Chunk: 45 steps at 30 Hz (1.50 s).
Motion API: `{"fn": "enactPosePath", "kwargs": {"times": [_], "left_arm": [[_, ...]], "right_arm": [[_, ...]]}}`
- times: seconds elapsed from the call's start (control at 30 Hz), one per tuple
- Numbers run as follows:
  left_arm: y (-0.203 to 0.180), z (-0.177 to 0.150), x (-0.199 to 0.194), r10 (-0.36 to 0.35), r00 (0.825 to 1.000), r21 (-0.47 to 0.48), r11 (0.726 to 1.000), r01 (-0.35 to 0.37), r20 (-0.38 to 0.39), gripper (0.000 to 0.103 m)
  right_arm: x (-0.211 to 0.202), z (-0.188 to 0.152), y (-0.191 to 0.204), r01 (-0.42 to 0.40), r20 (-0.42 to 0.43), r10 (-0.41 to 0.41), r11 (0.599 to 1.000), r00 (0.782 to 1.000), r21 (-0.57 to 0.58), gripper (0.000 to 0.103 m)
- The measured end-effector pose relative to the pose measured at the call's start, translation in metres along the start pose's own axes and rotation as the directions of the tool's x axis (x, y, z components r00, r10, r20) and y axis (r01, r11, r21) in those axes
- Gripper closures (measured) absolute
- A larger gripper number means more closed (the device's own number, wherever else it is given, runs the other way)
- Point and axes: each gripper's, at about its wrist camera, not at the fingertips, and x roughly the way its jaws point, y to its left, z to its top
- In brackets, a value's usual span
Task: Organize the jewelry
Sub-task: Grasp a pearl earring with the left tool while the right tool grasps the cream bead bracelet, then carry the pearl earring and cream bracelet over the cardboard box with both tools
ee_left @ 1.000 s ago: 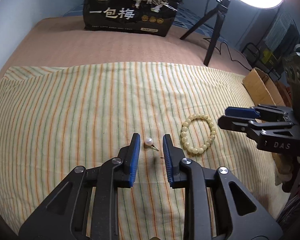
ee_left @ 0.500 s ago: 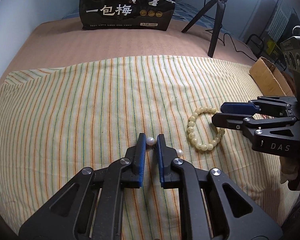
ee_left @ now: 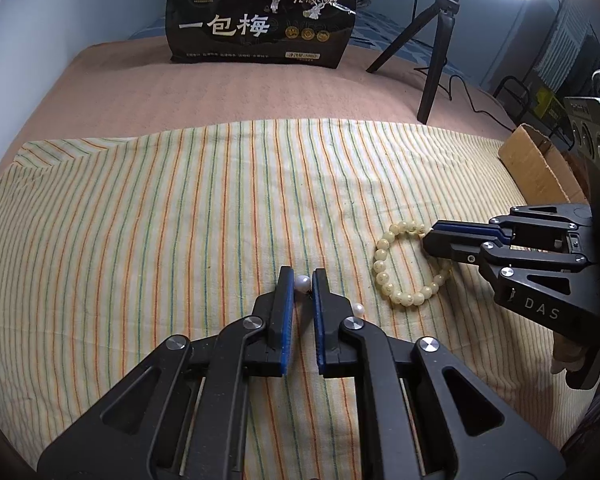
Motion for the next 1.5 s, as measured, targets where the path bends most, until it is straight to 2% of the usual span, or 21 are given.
{"fn": "enactPosePath", "kwargs": {"times": [0.47, 0.9, 1.13, 1.5], "left_arm": [[-0.018, 0.009, -0.045, 0.020, 0.997, 0.050, 0.998, -0.024, 0.074, 0.096], [-0.066, 0.019, -0.095, -0.018, 0.988, 0.124, 0.992, -0.001, 0.150, 0.096], [-0.102, 0.019, -0.111, -0.063, 0.984, 0.167, 0.985, 0.034, 0.168, 0.096], [-0.166, 0.024, -0.121, -0.160, 0.971, 0.221, 0.968, 0.119, 0.178, 0.096]], "right_arm": [[-0.052, -0.003, 0.004, 0.014, 0.092, -0.014, 1.000, 0.996, 0.003, 0.097], [-0.120, -0.017, 0.015, 0.056, 0.187, -0.057, 0.998, 0.981, 0.009, 0.097], [-0.156, -0.033, -0.003, 0.061, 0.238, -0.066, 0.998, 0.969, 0.031, 0.097], [-0.203, -0.058, -0.053, 0.089, 0.292, -0.118, 0.990, 0.949, 0.110, 0.097]]}}
